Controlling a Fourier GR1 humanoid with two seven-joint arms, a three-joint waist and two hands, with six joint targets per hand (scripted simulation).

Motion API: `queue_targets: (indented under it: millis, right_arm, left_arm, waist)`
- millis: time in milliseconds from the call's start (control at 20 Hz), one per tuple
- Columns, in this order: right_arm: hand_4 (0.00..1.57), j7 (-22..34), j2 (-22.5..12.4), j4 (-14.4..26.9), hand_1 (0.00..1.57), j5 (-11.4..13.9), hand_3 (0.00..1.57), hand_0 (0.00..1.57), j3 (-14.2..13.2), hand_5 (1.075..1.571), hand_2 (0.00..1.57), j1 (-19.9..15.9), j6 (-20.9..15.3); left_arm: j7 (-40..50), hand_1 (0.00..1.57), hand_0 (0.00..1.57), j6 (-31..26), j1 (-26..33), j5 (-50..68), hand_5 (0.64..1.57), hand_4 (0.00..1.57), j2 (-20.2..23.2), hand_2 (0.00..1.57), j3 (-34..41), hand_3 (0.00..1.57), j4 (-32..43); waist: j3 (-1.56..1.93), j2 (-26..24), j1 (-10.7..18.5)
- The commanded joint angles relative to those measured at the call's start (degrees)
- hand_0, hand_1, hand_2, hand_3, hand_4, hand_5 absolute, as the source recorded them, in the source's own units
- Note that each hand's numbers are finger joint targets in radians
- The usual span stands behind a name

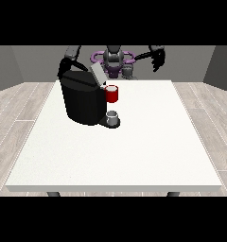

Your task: Insert the coffee pod into the coffee machine and close the lid

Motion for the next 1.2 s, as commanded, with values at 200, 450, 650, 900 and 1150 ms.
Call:
queue_targets:
  millis: [200,450,650,900,1150]
  right_arm:
    - [0.00,4.16,1.91,-7.98,0.00,-2.25,0.00,0.00,5.28,1.571,0.00,-3.42,6.67]
    - [0.15,4.15,-4.48,-9.52,0.00,-3.23,0.00,0.00,3.87,1.571,0.00,-7.17,12.00]
    - [0.08,5.21,-6.38,-11.09,0.00,-3.54,0.00,0.00,3.03,1.571,0.00,-11.51,13.21]
    - [0.00,8.93,-6.44,-7.39,0.00,-5.88,0.00,0.00,-1.28,1.571,0.00,-16.01,10.47]
    - [0.08,12.08,-4.13,-4.71,0.00,-9.00,0.00,0.00,-1.39,1.571,0.00,-20.72,11.15]
  left_arm:
    - [2.38,0.00,0.00,-0.60,7.81,2.65,1.571,0.41,-1.55,0.00,0.63,0.00,-1.43]
    - [3.81,0.00,0.00,-2.55,10.06,6.09,1.571,0.43,-2.64,0.00,-0.75,0.00,-4.43]
    - [5.58,0.00,0.00,-1.08,10.46,8.26,1.571,0.36,-2.66,0.00,-2.14,0.00,-10.64]
    - [9.60,0.00,0.00,-0.75,13.83,11.76,1.571,0.38,-2.68,0.00,-6.53,0.00,-18.64]
    - [10.75,0.00,0.00,1.72,15.60,14.36,1.571,0.35,-2.68,0.00,-11.06,0.00,-22.33]
  waist:
    - [0.02,-6.34,1.54]
    - [0.05,-6.31,4.47]
    - [0.04,-1.06,3.14]
    - [0.05,0.31,6.51]
    - [0.04,3.36,6.28]
